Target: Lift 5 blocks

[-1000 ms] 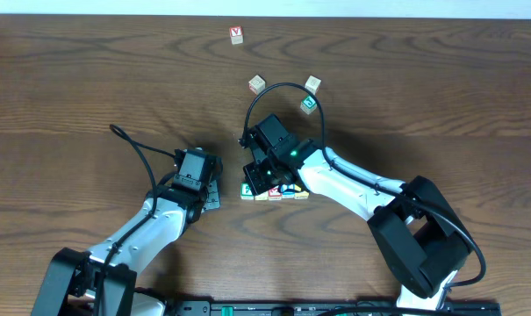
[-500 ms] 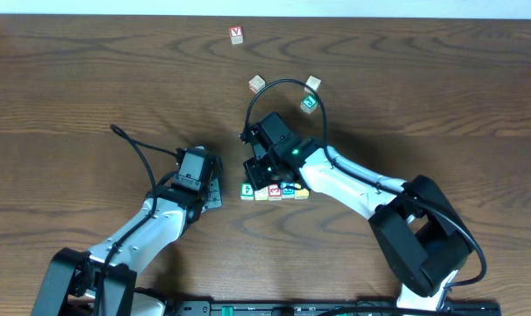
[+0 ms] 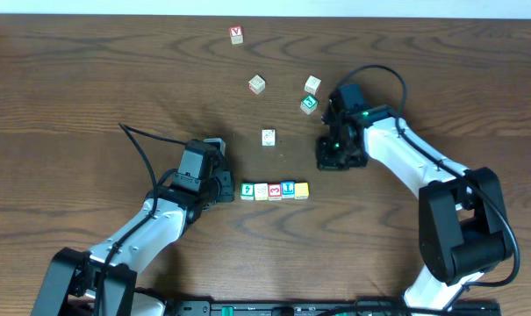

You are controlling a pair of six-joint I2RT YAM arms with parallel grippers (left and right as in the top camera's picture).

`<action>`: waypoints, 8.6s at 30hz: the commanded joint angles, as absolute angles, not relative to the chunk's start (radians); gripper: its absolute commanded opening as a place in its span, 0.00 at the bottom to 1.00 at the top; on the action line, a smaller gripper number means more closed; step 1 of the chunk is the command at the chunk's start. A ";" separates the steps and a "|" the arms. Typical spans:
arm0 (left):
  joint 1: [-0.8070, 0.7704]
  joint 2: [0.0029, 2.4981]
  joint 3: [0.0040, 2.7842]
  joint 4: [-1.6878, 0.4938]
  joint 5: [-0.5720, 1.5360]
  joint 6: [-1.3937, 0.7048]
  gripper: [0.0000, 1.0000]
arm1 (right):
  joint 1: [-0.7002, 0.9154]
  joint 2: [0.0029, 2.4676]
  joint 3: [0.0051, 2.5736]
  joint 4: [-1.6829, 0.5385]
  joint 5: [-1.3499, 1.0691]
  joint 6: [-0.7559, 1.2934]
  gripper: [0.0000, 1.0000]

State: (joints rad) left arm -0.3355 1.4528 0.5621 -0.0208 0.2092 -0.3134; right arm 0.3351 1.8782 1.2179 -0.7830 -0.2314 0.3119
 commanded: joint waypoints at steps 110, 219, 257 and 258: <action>-0.331 1.450 0.558 -0.112 0.426 -0.421 0.07 | 0.513 1.859 1.161 -0.638 -0.060 0.322 0.01; -0.331 1.450 0.558 -0.115 0.426 -0.421 0.07 | 0.545 1.859 1.161 -0.910 0.007 0.388 0.01; -0.331 1.450 0.558 -0.115 0.426 -0.421 0.07 | 0.655 1.688 1.133 -0.948 -0.147 0.390 0.01; -0.331 1.450 0.558 -0.115 0.426 -0.421 0.07 | 0.658 1.688 1.123 -0.934 -0.147 0.395 0.01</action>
State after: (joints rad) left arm -0.3347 1.4528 0.5621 -0.1101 0.4202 -0.4225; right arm 0.6418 1.6791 1.1496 -0.9504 -0.1402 0.3824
